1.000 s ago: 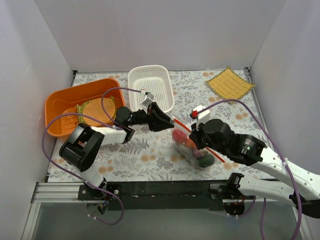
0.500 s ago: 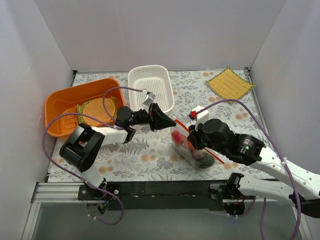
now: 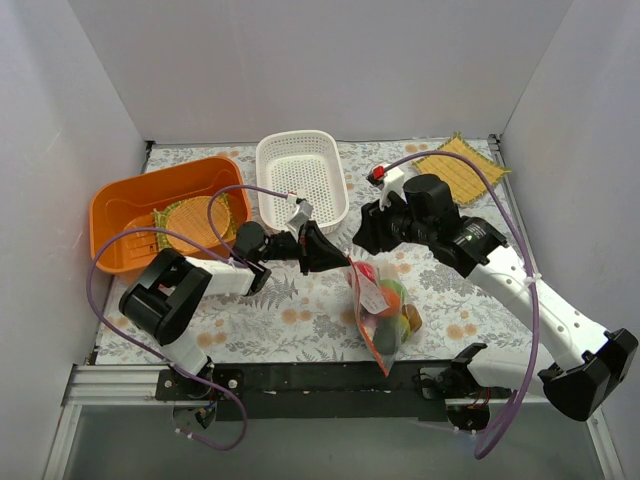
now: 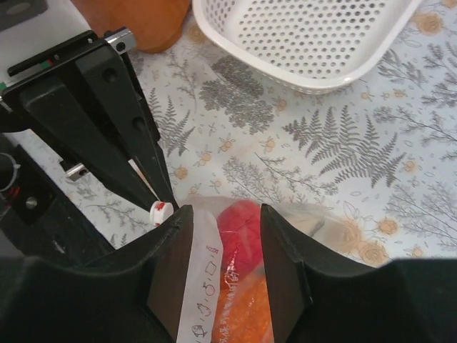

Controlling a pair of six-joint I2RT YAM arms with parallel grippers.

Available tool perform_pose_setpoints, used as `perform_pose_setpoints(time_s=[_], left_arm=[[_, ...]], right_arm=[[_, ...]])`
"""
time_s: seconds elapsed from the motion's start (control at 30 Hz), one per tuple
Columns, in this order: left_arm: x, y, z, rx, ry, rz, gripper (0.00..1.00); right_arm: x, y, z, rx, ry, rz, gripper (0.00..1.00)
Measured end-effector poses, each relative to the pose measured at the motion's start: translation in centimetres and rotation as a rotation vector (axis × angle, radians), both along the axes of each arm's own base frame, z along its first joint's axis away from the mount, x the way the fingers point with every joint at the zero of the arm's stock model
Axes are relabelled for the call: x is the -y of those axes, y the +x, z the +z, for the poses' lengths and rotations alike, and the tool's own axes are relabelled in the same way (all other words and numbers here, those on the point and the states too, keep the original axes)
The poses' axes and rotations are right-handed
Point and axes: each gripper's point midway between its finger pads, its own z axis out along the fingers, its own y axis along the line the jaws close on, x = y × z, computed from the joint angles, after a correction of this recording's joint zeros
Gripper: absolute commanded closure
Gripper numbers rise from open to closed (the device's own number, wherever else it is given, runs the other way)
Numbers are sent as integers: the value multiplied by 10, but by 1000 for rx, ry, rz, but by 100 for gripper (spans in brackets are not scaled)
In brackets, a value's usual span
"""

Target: Open the zip-top bag and remove the fake food

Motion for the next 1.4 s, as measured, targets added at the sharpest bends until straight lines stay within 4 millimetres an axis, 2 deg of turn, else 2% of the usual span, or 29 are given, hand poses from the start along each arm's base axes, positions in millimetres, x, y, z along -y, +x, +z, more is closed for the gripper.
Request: perform_pose_setpoints(time_s=[0.07, 0.27, 0.6, 0.83, 0.93, 0.97, 1.07, 1.13, 1.23, 1.4], left_arm=[[0, 0, 2, 14, -4, 1, 100], [-1, -1, 7, 47, -16, 5, 100], [-1, -1, 8, 50, -16, 5, 100], [0, 0, 10, 53, -21, 5, 100], [1, 1, 14, 62, -26, 4, 100], [1, 1, 14, 61, -25, 4, 100], [1, 1, 13, 66, -24, 4, 100], [1, 2, 14, 75, -26, 8, 100], [4, 8, 19, 85, -23, 23, 100], [12, 32, 36, 76, -12, 116, 100]], right_arm=[[-5, 0, 0, -31, 36, 36, 54], [-22, -18, 5, -80, 100, 137, 58], [-30, -26, 0, -71, 72, 137, 59], [-28, -25, -10, -52, 8, 90, 66], [-27, -22, -13, -42, -14, 68, 75], [-27, -22, -13, -39, -17, 65, 84], [-27, -21, -14, -27, -29, 50, 93], [-27, -20, -14, -21, -34, 42, 95], [-26, -19, -9, -4, -43, 26, 95], [-17, -14, 2, 40, -49, -17, 95]])
